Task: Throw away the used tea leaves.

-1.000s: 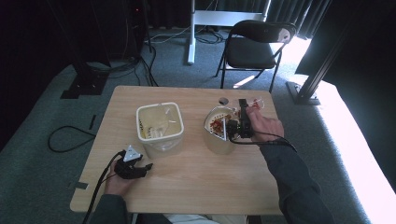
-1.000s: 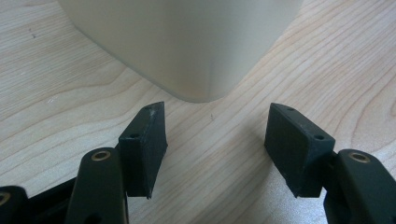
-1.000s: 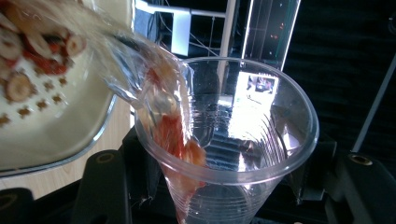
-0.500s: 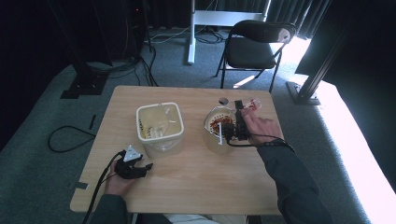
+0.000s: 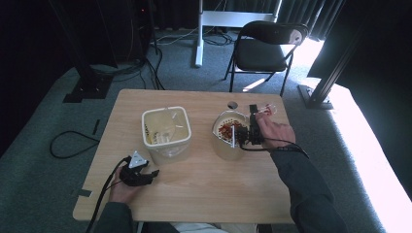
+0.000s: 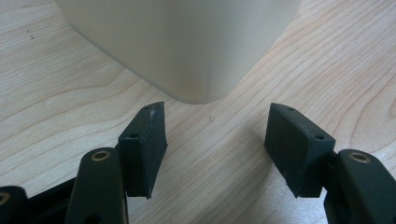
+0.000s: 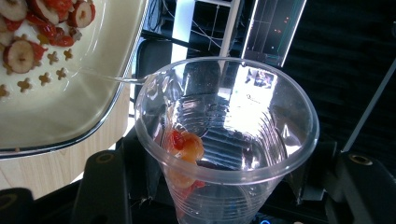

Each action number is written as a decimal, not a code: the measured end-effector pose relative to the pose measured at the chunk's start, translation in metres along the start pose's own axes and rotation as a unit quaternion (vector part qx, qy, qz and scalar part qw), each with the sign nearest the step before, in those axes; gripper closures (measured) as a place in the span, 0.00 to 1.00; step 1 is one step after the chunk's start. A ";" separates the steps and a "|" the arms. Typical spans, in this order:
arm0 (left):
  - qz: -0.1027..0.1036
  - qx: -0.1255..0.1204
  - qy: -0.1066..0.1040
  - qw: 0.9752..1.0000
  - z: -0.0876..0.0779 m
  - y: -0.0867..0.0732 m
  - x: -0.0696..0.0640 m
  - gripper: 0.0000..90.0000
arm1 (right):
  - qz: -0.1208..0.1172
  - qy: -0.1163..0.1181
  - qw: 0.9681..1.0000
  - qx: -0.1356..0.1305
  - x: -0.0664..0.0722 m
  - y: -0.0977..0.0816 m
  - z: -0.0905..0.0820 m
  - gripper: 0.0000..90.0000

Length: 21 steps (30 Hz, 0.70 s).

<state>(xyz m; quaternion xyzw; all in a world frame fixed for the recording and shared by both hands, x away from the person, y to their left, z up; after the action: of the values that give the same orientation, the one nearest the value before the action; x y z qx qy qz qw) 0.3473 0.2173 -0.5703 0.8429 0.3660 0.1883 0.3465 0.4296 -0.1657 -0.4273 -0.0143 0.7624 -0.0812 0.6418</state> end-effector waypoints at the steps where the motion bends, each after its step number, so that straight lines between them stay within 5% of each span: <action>1: 0.000 0.000 0.000 1.000 0.000 0.000 0.000 0.44 | 0.000 0.000 1.000 0.000 0.000 0.000 0.000 0.43; 7: 0.000 0.001 0.000 1.000 0.000 0.000 0.000 0.44 | -0.014 -0.007 1.000 0.000 -0.002 0.004 -0.001 0.43; 14: 0.001 0.001 0.000 1.000 0.000 0.000 0.000 0.44 | -0.060 -0.025 0.998 0.002 0.003 0.012 -0.002 0.43; 21: 0.000 0.001 -0.001 1.000 0.000 0.000 0.000 0.44 | -0.064 -0.025 0.998 0.001 0.005 0.013 -0.001 0.43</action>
<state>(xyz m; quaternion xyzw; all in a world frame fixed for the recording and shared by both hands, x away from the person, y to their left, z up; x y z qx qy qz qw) 0.3469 0.2173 -0.5702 0.8435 0.3656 0.1878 0.3458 0.4285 -0.1533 -0.4338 -0.0643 0.7433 -0.1226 0.6545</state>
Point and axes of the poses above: each handheld gripper's, and its own axes: z roughly forward along the jaws, y roughly out of its top, x roughly to its left, the point moved 4 cm from there along z, roughly forward along the jaws, and after that the axes turned 4 degrees about z, right-handed, at the moved point
